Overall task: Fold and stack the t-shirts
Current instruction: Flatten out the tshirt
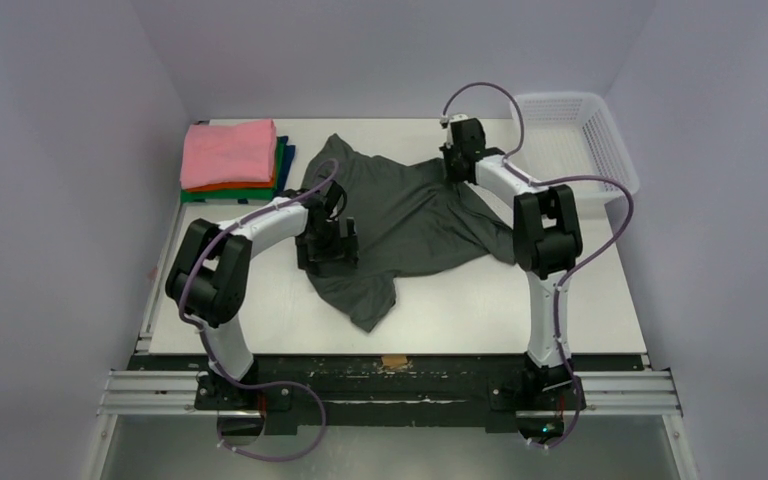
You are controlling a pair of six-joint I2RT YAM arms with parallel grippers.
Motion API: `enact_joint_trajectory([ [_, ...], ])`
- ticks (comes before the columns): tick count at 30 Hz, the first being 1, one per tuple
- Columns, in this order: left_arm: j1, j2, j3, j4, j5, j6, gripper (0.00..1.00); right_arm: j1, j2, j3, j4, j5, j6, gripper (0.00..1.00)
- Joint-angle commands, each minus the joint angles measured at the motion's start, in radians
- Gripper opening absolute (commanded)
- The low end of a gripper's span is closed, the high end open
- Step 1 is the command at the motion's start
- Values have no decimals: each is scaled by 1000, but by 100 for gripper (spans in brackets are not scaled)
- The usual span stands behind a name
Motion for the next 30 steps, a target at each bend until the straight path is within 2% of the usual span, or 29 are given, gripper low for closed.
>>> enact_joint_trajectory([
  [1,20,-32,-19,-34,-37,18,100,-96,-34,92,-36,-63,86,0],
  [5,26,-45,-27,-37,-41,23,100,-150,53,258,-168,72,109,1],
  [7,30,-52,-25,-45,-43,25,100,-155,63,303,-211,142,98,14],
  [10,32,-63,-21,-48,-41,30,100,-155,11,266,-171,128,107,31],
  [12,32,-72,-14,-49,-40,33,100,-155,-19,252,-165,124,128,48],
  [14,32,-79,-3,-51,-39,39,100,-153,-40,246,-189,120,124,58],
  [17,33,-80,18,-46,-42,49,100,-140,-96,202,-205,29,117,61],
  [21,39,-47,58,-44,-29,50,100,-109,-219,35,-190,-54,132,62],
  [25,41,-41,57,-33,-10,38,100,-76,-358,-228,-165,-121,193,62],
  [26,41,-44,56,-31,1,37,100,-68,-431,-345,-167,-121,226,62],
  [30,40,-83,45,-29,19,40,100,-68,-572,-538,-176,-88,299,63],
])
